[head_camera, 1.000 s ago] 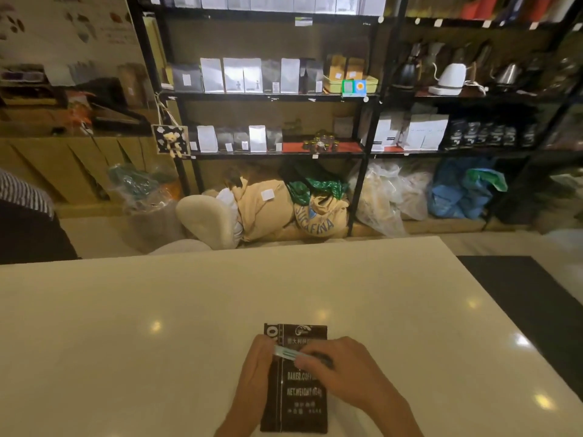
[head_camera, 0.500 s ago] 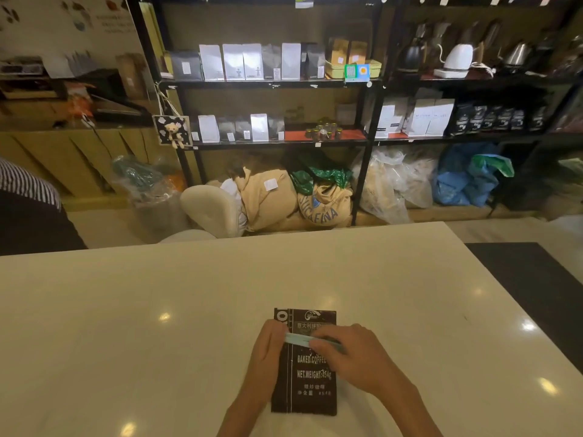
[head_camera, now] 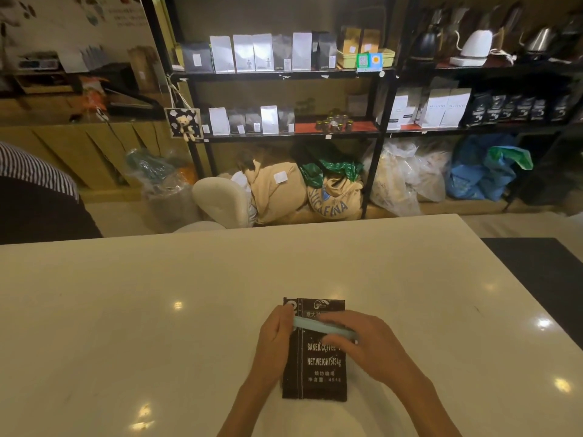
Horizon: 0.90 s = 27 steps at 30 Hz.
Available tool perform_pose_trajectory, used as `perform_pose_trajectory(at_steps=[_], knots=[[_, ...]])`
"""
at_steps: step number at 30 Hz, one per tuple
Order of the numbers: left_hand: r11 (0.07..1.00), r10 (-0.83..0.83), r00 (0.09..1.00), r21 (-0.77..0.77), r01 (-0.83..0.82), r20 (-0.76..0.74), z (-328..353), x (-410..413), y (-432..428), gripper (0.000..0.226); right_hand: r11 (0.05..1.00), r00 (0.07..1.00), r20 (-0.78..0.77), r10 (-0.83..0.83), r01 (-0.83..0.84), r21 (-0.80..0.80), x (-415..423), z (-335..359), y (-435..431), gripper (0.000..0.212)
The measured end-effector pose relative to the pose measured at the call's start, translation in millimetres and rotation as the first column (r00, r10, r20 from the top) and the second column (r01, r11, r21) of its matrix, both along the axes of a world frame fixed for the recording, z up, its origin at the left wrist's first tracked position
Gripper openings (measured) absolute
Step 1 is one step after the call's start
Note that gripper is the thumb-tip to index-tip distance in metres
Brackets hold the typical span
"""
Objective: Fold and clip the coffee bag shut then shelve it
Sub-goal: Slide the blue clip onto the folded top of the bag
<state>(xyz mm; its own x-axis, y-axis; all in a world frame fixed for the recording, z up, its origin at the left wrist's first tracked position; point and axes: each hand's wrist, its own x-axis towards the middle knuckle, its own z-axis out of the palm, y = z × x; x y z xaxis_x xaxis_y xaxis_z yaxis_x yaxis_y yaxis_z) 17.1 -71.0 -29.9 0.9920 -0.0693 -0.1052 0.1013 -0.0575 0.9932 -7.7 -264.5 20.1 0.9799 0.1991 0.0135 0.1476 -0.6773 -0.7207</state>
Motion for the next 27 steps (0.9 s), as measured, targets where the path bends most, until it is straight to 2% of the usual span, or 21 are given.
perform_pose_trajectory(at_steps=[2, 5, 7, 10, 13, 15, 17, 20, 23, 27], knots=[[1.0, 0.015, 1.0, 0.0, -0.015, 0.008, -3, 0, 2, 0.043, 0.939, 0.993, -0.082, -0.089, 0.111, 0.325, -4, 2, -7, 0.027], [1.0, 0.016, 1.0, 0.024, -0.017, 0.018, -6, 1, 1, 0.043, 0.713, 0.962, -0.101, -0.252, 0.256, 0.653, -9, 4, -7, 0.026], [1.0, 0.016, 1.0, 0.027, -0.016, 0.019, -5, 2, -3, 0.039, 0.595, 0.952, -0.156, -0.265, 0.289, 0.75, -10, 1, 10, 0.018], [0.999, 0.0, 1.0, 0.051, -0.002, 0.027, -4, 2, -6, 0.038, 0.567, 0.956, -0.195, -0.219, 0.287, 0.772, -11, -6, 42, 0.023], [0.998, -0.022, 1.0, 0.051, 0.022, -0.001, -6, 4, -2, 0.039, 0.613, 0.954, -0.115, -0.277, 0.268, 0.743, -8, 0, 41, 0.022], [0.998, -0.024, 0.999, 0.062, 0.023, 0.021, -7, 3, 2, 0.037, 0.713, 0.955, 0.011, -0.295, 0.212, 0.669, -7, 7, 23, 0.017], [0.997, -0.049, 0.998, 0.06, 0.046, 0.049, -8, 2, 4, 0.035, 0.838, 0.969, 0.087, -0.231, 0.152, 0.525, -8, 15, 8, 0.019], [0.994, -0.102, 0.993, 0.055, 0.098, 0.066, -9, 0, 4, 0.034, 0.962, 0.996, 0.039, -0.074, 0.061, 0.265, -13, 22, 3, 0.028], [0.988, -0.153, 0.984, 0.041, 0.15, 0.092, -8, -1, 2, 0.04, 0.999, 0.999, 0.009, 0.042, -0.042, 0.034, -16, 19, 13, 0.036], [0.99, -0.143, 0.985, 0.031, 0.141, 0.094, -6, -4, 2, 0.046, 0.995, 0.997, -0.01, 0.078, -0.078, -0.066, -13, 14, 19, 0.035]])
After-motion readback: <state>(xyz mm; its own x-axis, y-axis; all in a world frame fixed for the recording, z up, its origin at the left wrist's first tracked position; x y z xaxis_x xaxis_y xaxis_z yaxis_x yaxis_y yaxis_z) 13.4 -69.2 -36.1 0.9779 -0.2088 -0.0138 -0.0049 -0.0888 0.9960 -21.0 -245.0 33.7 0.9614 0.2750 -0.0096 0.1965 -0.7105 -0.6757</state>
